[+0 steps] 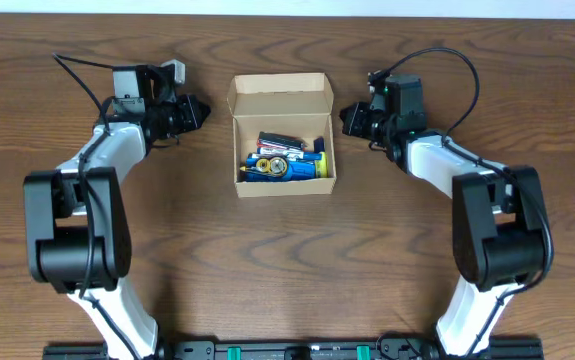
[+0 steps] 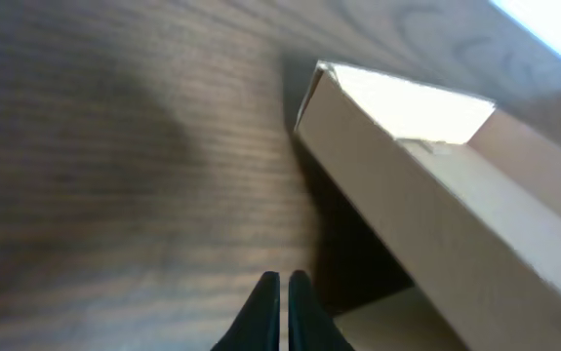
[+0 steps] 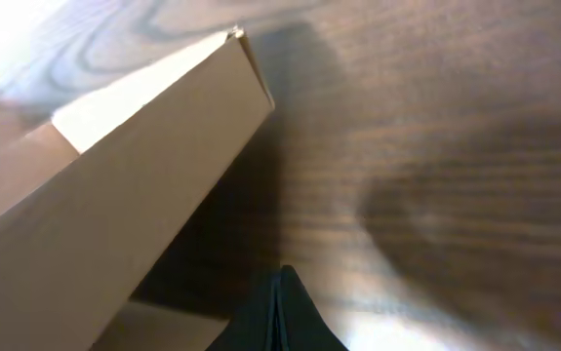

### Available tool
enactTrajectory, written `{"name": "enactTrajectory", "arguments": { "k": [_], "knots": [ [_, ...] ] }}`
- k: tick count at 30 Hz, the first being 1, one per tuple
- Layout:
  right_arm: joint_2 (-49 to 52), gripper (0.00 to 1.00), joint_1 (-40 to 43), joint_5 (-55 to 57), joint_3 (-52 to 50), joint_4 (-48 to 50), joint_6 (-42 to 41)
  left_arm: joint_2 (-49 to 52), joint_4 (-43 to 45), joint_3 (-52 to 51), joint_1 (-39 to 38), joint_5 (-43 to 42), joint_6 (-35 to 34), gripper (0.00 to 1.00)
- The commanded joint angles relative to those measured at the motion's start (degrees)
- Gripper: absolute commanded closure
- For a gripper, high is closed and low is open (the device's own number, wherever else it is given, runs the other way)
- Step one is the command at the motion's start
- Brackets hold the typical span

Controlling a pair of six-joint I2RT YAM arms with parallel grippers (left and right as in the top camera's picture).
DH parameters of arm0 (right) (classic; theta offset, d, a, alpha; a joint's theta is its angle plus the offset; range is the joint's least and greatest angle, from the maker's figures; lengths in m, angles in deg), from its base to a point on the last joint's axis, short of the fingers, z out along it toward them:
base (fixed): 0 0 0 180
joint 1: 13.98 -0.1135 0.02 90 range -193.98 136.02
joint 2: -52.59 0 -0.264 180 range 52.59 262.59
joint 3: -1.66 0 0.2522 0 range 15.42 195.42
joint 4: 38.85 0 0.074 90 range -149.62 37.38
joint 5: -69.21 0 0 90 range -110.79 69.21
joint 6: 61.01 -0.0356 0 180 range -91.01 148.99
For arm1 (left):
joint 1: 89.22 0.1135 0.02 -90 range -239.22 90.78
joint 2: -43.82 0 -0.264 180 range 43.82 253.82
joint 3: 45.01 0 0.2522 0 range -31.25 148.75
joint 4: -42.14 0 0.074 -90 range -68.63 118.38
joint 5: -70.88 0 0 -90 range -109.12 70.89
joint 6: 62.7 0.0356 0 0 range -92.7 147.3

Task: Pack container
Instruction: 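Move both grippers to the box lid flaps on either side, then swing the box lid closed with both grippers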

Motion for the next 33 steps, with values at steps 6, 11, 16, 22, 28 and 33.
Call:
{"name": "enactTrajectory", "arguments": {
  "k": [6, 11, 16, 22, 28, 33],
  "knots": [
    [4.6, 0.99, 0.2, -2.8, -0.2, 6.9, -8.0, 6.2, 6.7, 0.8, -1.0, -8.2, -7.5, 0.94],
    [5.7, 0.99, 0.2, -3.3, -0.2, 9.6, -11.6, 8.2, 7.6, 3.0, -2.1, -11.0, -8.3, 0.94],
    [6.9, 0.99, -0.5, -4.3, -0.2, 11.1, -12.9, 8.6, 7.6, 4.0, -2.7, -11.9, -8.3, 0.94],
    [6.9, 0.99, -0.8, -6.1, -0.2, 14.2, -12.9, 8.6, 7.6, 4.0, -2.7, -13.8, -8.3, 0.94],
    [6.9, 0.99, -0.6, -9.4, -0.2, 16.7, -12.9, 8.6, 7.6, 4.0, -2.7, -16.3, -8.2, 0.94],
    [6.9, 0.99, -0.6, -10.6, -0.2, 17.5, -12.9, 8.6, 7.8, 4.3, -2.7, -18.3, -7.5, 0.94]
  ]
}}
